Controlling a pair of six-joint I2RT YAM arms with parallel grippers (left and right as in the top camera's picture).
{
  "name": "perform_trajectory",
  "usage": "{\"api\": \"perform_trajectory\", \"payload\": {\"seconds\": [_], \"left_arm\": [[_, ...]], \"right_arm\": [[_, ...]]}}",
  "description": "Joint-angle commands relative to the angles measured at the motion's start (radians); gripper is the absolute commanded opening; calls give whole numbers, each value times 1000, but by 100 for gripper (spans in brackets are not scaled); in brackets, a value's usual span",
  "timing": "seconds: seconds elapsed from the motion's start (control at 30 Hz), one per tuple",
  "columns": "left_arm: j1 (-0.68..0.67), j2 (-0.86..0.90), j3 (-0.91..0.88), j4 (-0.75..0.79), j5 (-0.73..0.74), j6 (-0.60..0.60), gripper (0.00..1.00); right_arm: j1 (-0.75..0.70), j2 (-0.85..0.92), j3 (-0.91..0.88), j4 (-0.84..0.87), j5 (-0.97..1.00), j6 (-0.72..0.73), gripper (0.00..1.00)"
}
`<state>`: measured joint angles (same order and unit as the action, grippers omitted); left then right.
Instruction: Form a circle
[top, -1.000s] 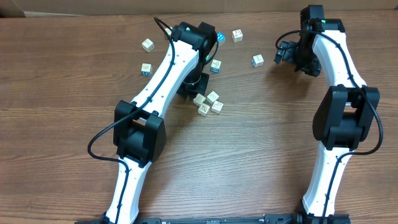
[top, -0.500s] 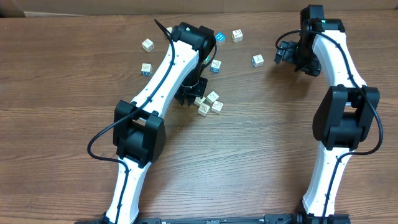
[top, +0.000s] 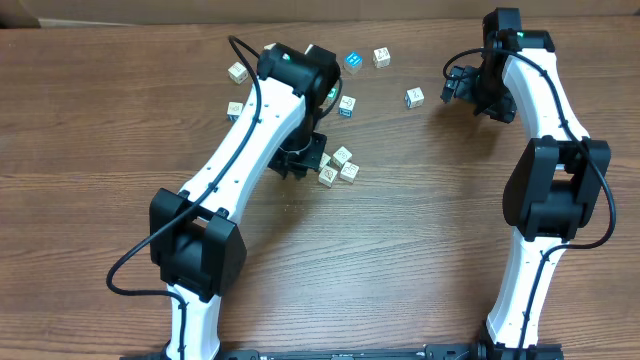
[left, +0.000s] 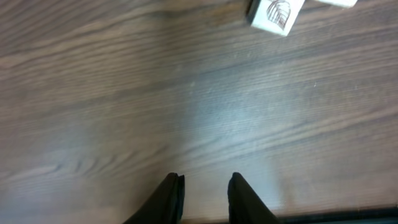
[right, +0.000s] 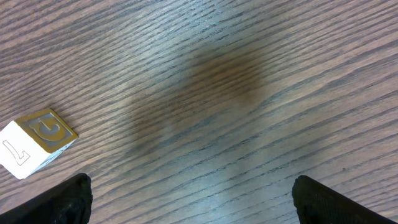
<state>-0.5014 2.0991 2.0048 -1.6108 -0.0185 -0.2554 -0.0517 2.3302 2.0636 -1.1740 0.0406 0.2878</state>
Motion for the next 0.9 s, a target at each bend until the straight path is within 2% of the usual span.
{"api": "perform_trajectory", "payload": {"seconds": [0.0, 0.23, 0.5, 0.87], "left_arm": [[-27, 0, -77, 43, 9, -15, 22], [-51, 1, -202, 221, 9, -14, 34], [-57, 1, -313, 428, 8, -10, 34], [-65, 1, -410, 623, 8, 31, 44]], "right_arm": [[0, -24, 22, 2, 2, 4, 100], [0, -24, 22, 2, 2, 4, 100], [0, -24, 22, 2, 2, 4, 100], [0, -24, 22, 2, 2, 4, 100]]}}
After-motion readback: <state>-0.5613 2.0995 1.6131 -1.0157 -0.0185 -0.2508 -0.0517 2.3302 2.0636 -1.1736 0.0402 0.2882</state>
